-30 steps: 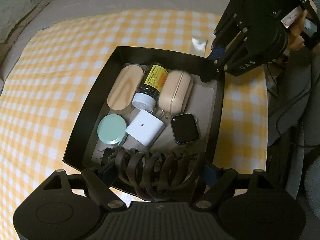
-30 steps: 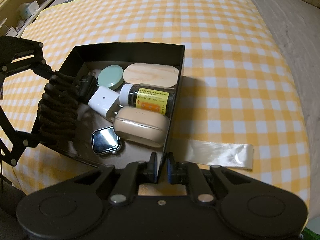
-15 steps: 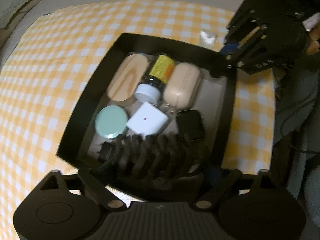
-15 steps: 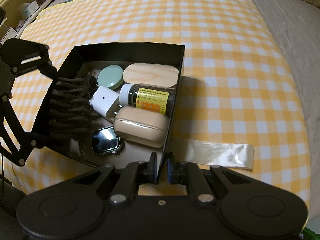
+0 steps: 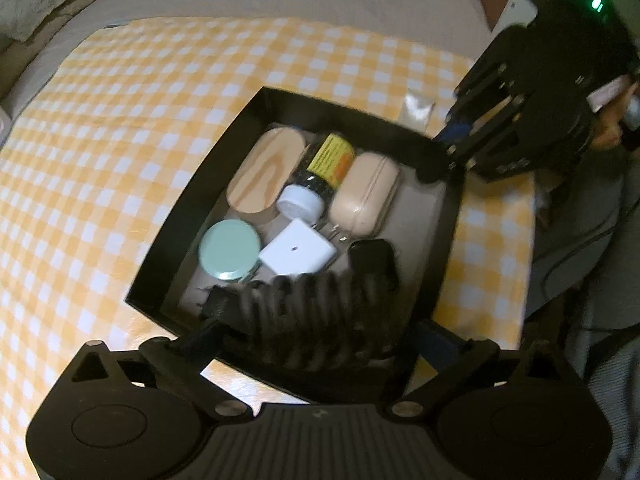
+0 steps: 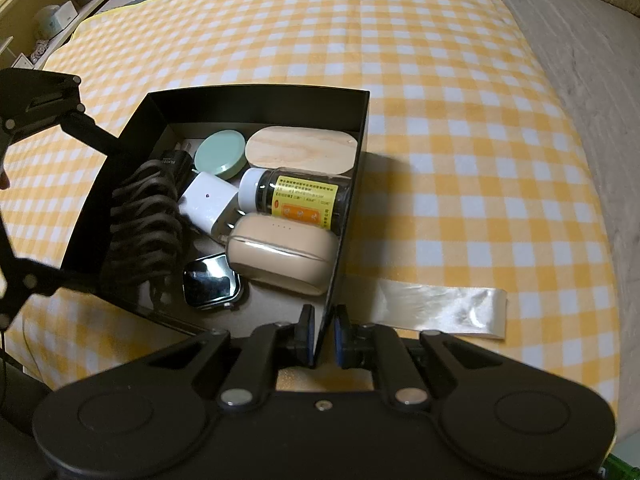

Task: Organize rigid objects

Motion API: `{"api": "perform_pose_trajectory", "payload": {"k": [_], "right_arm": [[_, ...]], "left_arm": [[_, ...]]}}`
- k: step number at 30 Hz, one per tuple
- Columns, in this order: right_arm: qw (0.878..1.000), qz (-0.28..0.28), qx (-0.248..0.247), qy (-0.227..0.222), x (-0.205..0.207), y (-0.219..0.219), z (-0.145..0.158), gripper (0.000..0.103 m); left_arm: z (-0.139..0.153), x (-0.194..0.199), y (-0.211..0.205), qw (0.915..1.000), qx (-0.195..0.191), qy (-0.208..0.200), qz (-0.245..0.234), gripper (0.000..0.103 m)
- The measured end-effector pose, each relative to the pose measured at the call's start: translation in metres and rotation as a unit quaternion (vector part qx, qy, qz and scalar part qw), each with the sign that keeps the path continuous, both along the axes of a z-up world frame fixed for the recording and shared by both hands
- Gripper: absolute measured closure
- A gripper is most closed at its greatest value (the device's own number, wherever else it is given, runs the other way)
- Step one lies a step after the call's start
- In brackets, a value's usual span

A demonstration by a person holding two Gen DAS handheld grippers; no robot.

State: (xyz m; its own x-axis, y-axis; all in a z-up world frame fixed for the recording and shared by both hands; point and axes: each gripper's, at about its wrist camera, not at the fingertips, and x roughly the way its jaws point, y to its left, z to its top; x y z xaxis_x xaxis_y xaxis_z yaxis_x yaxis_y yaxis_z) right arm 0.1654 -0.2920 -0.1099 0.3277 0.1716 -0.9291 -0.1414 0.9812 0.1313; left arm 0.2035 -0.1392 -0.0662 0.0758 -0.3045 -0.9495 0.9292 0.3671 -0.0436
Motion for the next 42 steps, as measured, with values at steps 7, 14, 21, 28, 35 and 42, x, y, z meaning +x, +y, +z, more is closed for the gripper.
{"api": "perform_pose_trajectory", "payload": {"k": [7, 14, 21, 28, 35, 42], "right_arm": [[1.000, 0.000, 0.000, 0.000, 0.000, 0.000, 0.000, 0.093], [1.000, 0.000, 0.000, 0.000, 0.001, 0.000, -0.001, 0.093], [1.000, 0.000, 0.000, -0.001, 0.001, 0.000, -0.001, 0.093], [1.000, -0.002, 0.000, -0.007, 0.001, -0.004, 0.004, 0.093], [0.999, -0.022, 0.007, -0.035, -0.005, -0.012, 0.022, 0.083], [0.992, -0.032, 0.011, -0.118, -0.035, -0.015, 0.067, 0.061]], "left_arm": [[0.000, -0.006, -0.002, 1.0000, -0.004, -0.001, 0.000, 0.000], [0.012, -0.004, 0.005, 0.9979, -0.050, -0.007, 0.041, 0.000], [0.033, -0.010, 0.019, 0.9822, -0.115, -0.037, 0.144, 0.000], [0.045, -0.034, 0.032, 0.9582, -0.137, -0.078, 0.239, 0.000], [0.055, -0.056, 0.044, 0.9299, -0.134, -0.108, 0.325, 0.000], [0.073, -0.079, 0.055, 0.9027, -0.148, -0.143, 0.378, 0.000]]}}
